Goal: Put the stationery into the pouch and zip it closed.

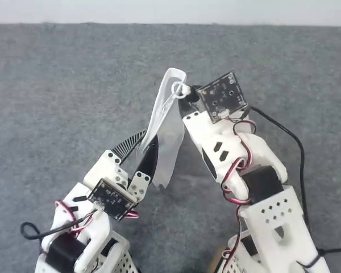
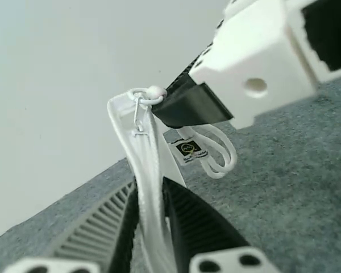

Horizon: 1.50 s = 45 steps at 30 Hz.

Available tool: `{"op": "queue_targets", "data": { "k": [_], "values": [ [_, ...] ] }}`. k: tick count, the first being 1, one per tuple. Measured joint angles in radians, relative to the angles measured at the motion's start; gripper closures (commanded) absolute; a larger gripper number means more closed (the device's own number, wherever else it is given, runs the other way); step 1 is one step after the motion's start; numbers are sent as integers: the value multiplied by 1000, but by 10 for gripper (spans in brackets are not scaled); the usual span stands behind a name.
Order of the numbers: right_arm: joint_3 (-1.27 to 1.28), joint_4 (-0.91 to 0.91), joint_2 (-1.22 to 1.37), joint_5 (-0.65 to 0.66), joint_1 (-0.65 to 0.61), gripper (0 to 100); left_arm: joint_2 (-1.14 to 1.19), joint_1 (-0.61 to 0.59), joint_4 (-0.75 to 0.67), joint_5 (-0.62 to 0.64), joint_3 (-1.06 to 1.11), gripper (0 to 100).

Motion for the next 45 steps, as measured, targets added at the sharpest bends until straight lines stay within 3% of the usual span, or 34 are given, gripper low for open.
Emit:
{"op": "queue_targets", "data": {
  "k": [6,13,23,32,39,45],
  "values": [
    [-29,-32,46,-11,15,993,0,0,0,0,0,991],
    [-210,-54,292,-14,117,993,0,2,0,0,2,991],
    [-468,-52,595,-14,161,993,11,0,-2,-2,6,991],
    [-489,-38,629,-14,161,988,12,0,-2,-2,6,991],
    [-493,129,549,-14,164,775,3,-34,-2,11,9,972],
    [-486,341,457,-21,161,833,2,-129,8,97,11,819]
  ]
}}
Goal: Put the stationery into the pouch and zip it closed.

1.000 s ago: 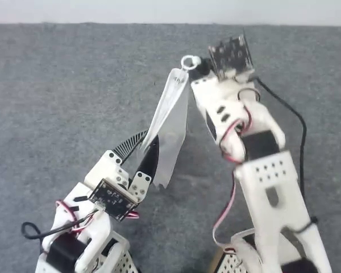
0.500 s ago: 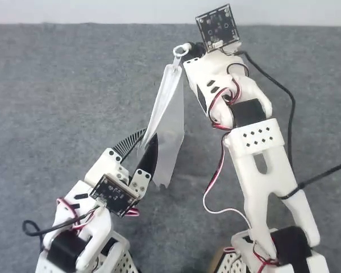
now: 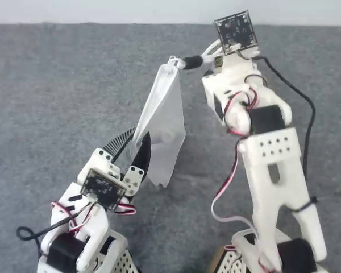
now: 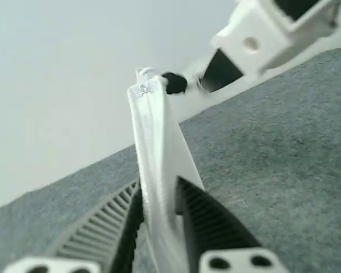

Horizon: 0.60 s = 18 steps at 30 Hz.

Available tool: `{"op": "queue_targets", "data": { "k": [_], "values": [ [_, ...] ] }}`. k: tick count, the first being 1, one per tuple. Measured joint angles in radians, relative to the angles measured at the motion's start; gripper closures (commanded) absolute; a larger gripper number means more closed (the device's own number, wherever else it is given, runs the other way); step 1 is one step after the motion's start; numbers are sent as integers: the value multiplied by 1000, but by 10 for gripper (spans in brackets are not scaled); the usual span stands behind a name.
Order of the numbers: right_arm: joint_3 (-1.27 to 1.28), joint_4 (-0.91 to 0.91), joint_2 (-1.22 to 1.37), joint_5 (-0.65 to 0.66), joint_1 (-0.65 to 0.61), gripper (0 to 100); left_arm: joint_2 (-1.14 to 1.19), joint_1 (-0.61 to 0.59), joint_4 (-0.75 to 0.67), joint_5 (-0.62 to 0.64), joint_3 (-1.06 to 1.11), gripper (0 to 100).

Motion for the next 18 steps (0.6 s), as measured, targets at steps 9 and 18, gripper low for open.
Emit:
{"op": "queue_targets", "data": {
  "k": [9,18],
  "values": [
    [152,97,-196,2,3,850,2,-238,-61,137,2,793],
    [422,106,-483,2,2,850,2,-502,-100,138,2,793]
  ]
}}
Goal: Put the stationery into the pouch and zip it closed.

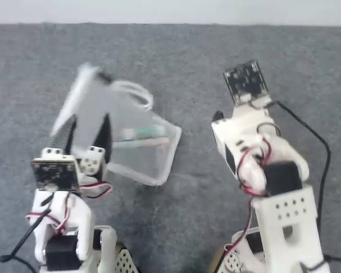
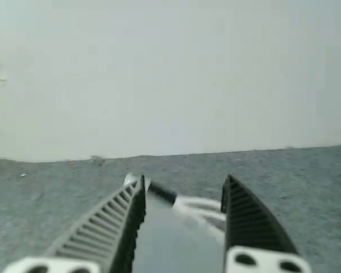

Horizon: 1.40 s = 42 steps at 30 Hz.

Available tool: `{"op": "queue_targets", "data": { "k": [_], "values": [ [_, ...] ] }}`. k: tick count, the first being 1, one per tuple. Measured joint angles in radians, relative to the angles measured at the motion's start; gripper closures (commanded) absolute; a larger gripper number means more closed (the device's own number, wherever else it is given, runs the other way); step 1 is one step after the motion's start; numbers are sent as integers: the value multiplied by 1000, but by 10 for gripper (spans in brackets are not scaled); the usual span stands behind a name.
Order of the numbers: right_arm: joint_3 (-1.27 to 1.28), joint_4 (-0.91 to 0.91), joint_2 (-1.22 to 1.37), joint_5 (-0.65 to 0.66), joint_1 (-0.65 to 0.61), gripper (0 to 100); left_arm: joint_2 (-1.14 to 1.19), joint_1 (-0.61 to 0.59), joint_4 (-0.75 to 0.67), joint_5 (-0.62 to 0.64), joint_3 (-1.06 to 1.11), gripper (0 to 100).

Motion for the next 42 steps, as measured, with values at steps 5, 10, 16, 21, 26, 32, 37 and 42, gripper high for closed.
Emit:
{"op": "queue_targets", "data": {
  "k": [5,10,16,21,26,32,37,42],
  "values": [
    [118,0,-144,0,-3,850,0,-147,-18,0,0,793],
    [221,0,-299,0,-3,850,0,-287,-18,0,0,795],
    [370,0,-451,0,-3,852,0,-361,8,0,0,797],
    [509,0,-582,0,-3,957,0,-368,64,0,3,818],
    [644,-11,-729,0,-3,992,0,-302,123,0,3,942],
    [806,-15,-899,0,-3,990,0,-152,201,0,3,952],
    [842,18,-890,0,-2,989,0,-44,267,0,3,952],
    [850,58,-888,0,-3,990,0,29,296,0,15,952]
  ]
}}
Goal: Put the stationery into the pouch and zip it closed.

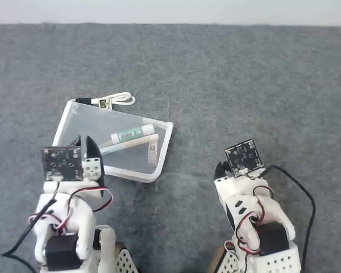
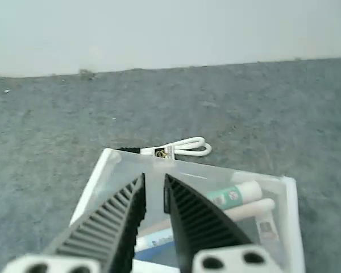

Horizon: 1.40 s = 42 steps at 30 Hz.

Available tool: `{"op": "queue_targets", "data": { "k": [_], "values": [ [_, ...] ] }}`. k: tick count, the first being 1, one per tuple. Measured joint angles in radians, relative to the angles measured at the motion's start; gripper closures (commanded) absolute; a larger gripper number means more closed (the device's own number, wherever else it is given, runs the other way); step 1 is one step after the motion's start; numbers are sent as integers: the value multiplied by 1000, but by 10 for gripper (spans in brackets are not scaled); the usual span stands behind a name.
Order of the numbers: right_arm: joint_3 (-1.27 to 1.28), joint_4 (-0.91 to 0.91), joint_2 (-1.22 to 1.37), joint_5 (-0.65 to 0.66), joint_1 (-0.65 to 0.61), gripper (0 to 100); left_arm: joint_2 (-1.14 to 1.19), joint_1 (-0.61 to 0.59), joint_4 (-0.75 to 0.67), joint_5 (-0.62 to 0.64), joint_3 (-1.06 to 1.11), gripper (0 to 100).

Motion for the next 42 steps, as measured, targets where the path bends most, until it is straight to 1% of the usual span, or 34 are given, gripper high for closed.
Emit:
{"op": "queue_targets", "data": {
  "k": [3,6,9,13,17,20,23,25,34,42],
  "values": [
    [21,25,-11,0,15,989,0,28,-8,0,57,952],
    [104,28,-3,0,61,990,0,61,-52,0,147,952],
    [198,6,0,0,106,991,2,71,-121,0,245,952],
    [203,3,2,0,166,991,11,74,-224,0,365,952],
    [203,78,2,0,255,991,11,75,-313,0,453,952],
    [203,124,2,0,299,991,12,75,-331,0,465,952],
    [203,126,2,0,316,991,12,74,-318,0,465,952],
    [203,126,2,0,313,991,12,74,-284,0,465,952],
    [203,126,2,0,313,991,11,74,-48,0,465,953],
    [203,126,2,0,313,991,9,74,-29,0,465,953]
  ]
}}
